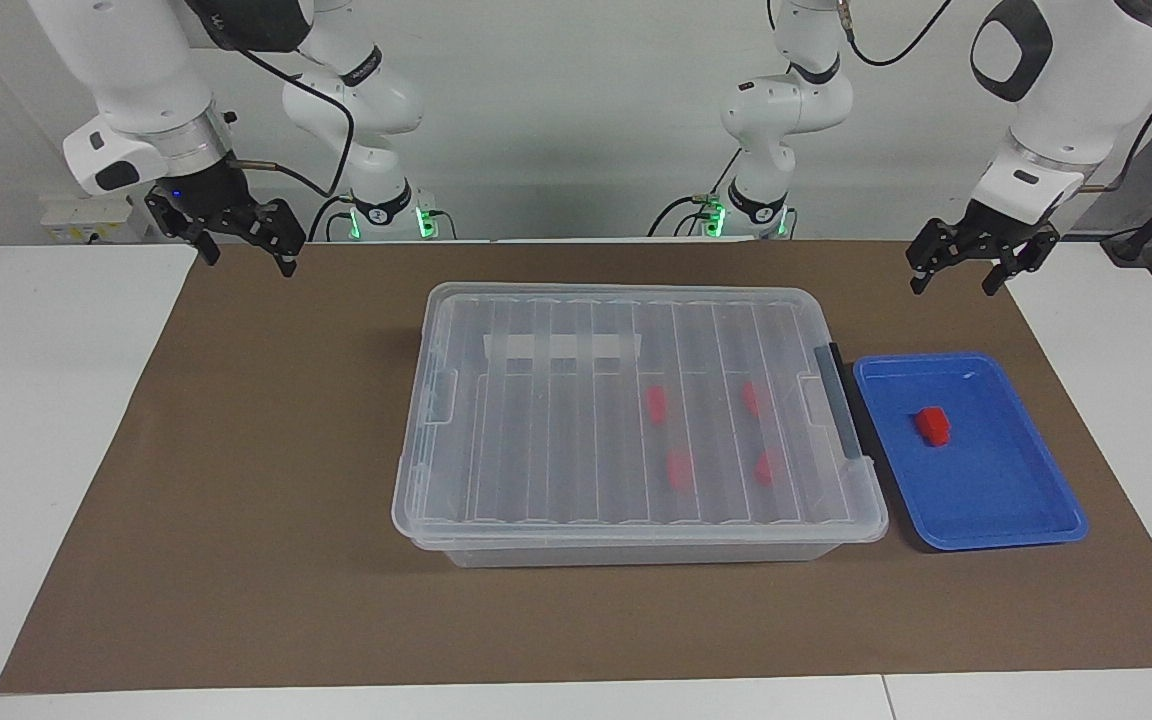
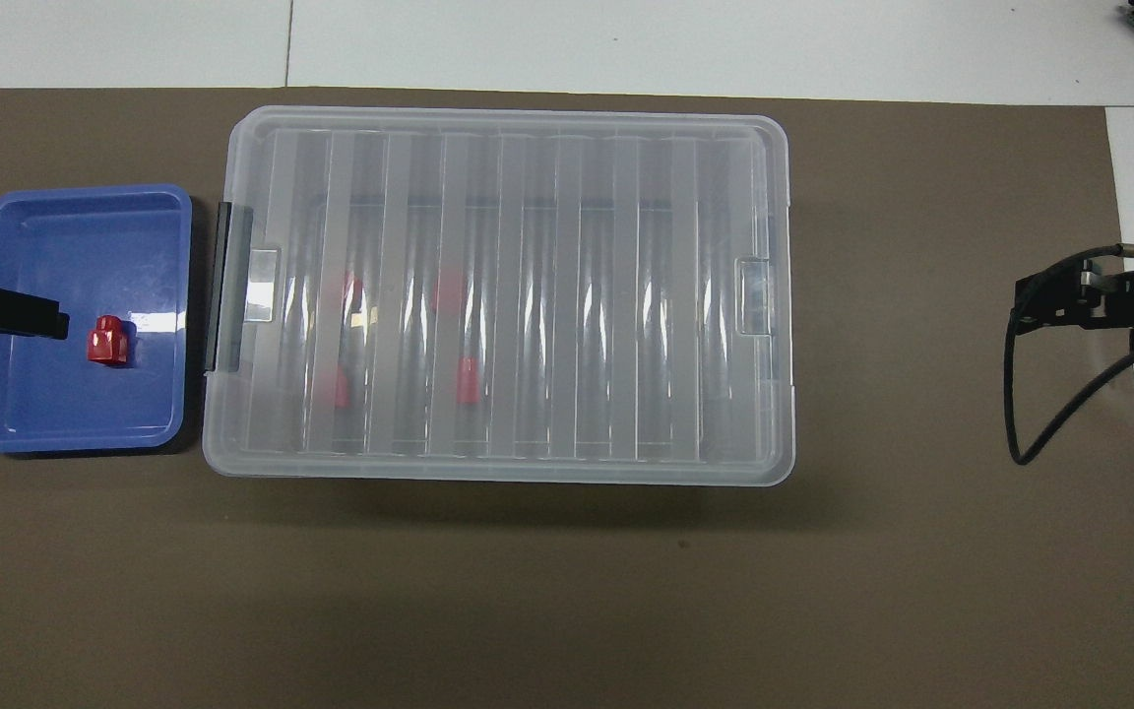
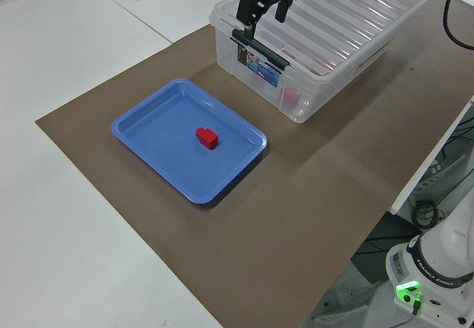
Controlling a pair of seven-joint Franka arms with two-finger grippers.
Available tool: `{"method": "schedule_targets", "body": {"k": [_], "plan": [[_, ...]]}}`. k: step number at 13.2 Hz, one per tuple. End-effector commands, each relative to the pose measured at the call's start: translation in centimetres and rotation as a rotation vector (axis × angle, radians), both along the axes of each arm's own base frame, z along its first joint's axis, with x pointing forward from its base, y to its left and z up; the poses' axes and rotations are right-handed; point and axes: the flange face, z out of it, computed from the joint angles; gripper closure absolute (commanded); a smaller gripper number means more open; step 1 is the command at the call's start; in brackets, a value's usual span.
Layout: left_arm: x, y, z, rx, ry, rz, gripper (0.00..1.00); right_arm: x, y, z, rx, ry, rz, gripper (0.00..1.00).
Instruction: Place red block in blue tray from box
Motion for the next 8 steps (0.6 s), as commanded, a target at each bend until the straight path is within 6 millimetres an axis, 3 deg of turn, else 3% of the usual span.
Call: {"method": "schedule_targets", "body": {"k": [1, 8], "plan": [[-0.35, 0.11, 0.15, -0.015, 0.001, 0.006, 0.00, -1.20, -0.06, -0.07, 0.017, 0.007, -0.016, 0.00], [-0.37, 0.70, 0.15, -0.015, 0.001, 0.016, 0.00, -1.17, 0.02, -0.05, 0.017, 0.004, -0.018, 0.00]]}}
